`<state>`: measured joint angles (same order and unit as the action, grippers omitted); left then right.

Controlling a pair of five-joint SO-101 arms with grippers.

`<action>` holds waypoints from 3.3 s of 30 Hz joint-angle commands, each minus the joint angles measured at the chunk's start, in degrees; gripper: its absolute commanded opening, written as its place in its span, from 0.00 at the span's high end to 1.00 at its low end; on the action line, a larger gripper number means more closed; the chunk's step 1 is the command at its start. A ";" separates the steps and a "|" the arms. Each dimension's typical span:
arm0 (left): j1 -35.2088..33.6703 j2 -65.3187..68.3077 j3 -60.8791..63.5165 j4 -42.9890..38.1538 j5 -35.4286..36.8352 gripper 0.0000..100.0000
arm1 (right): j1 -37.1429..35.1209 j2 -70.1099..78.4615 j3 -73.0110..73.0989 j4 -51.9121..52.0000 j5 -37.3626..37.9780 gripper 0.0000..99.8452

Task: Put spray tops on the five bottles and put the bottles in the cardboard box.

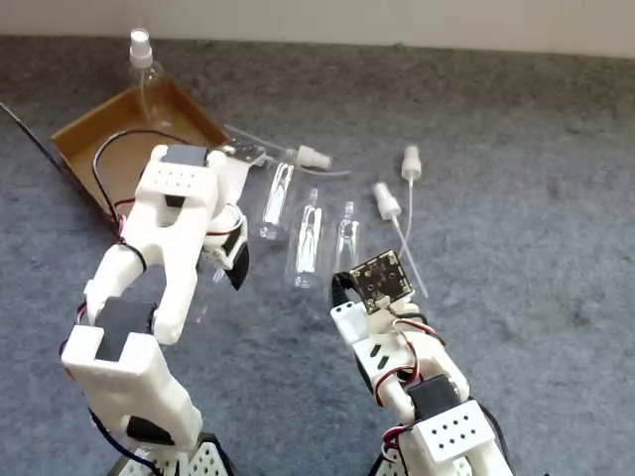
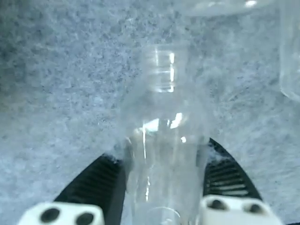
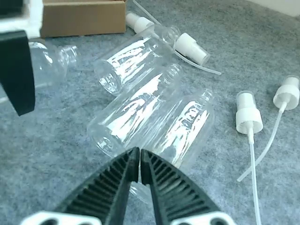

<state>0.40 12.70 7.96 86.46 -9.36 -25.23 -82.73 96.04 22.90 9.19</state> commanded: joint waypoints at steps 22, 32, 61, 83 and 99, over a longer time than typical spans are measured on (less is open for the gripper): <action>-4.79 5.85 1.63 -10.11 -0.88 0.81 | 0.66 -0.57 9.45 0.22 0.44 0.99; -4.70 5.41 1.45 -9.67 -0.62 0.90 | 0.66 -0.40 9.45 0.22 0.44 0.99; 11.47 -44.97 13.49 -5.63 -0.44 0.90 | 6.55 -0.75 9.36 -0.40 0.44 0.99; 11.91 -77.41 58.95 -44.75 14.24 0.90 | 13.49 -0.31 -8.40 15.60 0.35 0.99; 18.68 -102.99 77.32 -53.27 14.33 0.90 | 13.49 18.77 -42.51 32.31 0.62 0.99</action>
<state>16.40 -84.09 83.21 34.77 4.18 -12.40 -76.22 65.36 54.64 9.27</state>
